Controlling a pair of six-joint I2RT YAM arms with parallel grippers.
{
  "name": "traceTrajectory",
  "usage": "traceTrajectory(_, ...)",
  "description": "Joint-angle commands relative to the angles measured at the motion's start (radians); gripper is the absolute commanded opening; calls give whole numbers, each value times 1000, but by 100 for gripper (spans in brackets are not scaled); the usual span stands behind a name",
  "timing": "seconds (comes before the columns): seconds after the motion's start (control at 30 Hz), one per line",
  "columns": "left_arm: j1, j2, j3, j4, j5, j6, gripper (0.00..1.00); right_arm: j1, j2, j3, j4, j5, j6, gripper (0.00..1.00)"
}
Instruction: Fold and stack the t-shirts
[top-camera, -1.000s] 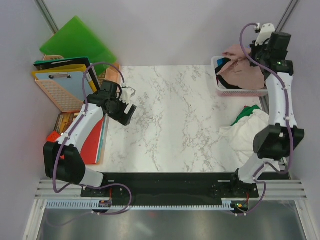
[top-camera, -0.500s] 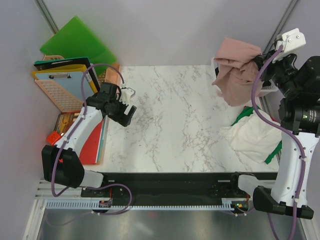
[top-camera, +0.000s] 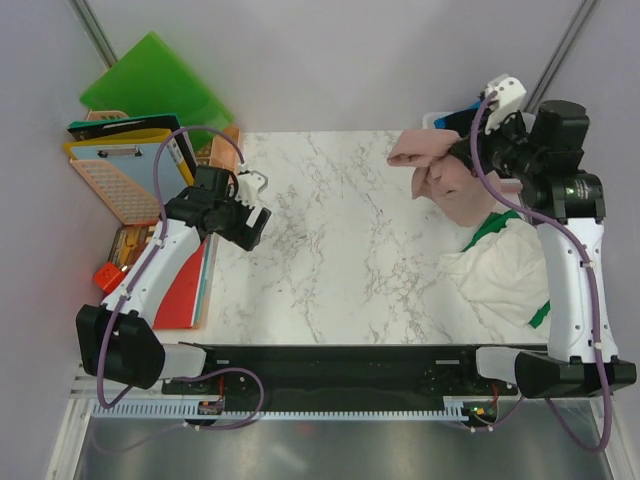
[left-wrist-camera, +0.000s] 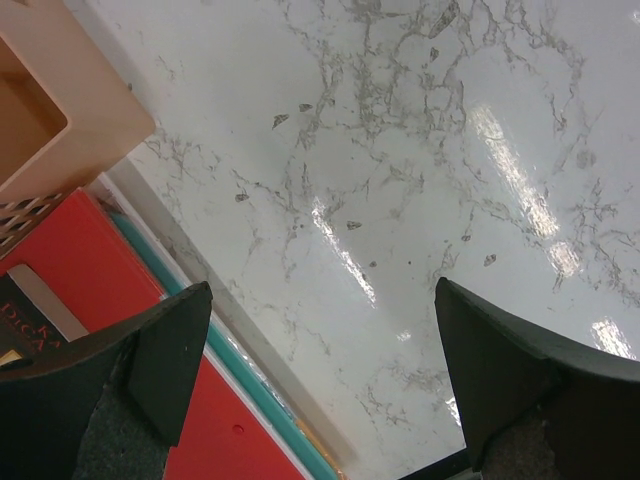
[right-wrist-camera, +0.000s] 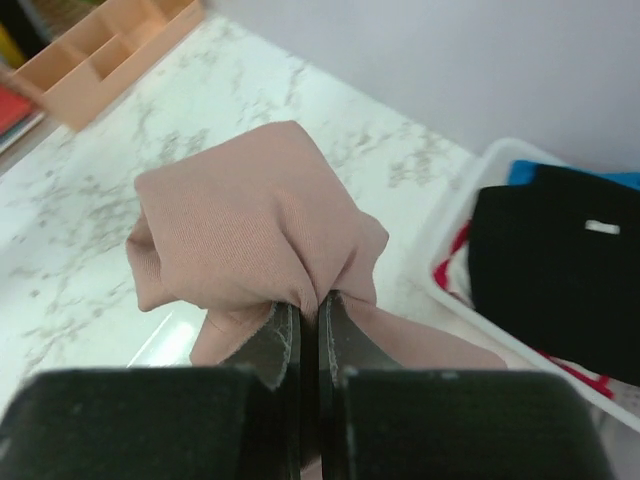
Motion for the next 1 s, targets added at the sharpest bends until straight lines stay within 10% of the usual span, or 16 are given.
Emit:
traceTrajectory(0.0, -3, -18, -13, 35, -4, -4, 100, 147, 39, 97, -31, -24, 3, 0)
traceTrajectory(0.2, -3, -25, -29, 35, -16, -1, 100, 435, 121, 177, -140, 58, -46, 0)
traceTrajectory(0.5, -3, -20, -33, 38, -16, 1, 100, 460, 163, 244, -131, 137, -66, 0)
traceTrajectory(0.53, -3, -18, -32, 37, -15, 2, 100, 460, 170, 254, -148, 133, -72, 14)
traceTrajectory(0.6, -3, -17, -30, 37, -15, 2, 100, 461, 183, 274, -157, 145, -80, 98)
traceTrajectory(0.97, -3, -17, -45, 35, -13, 6, 100, 461, 97, 277, -302, 306, -167, 96)
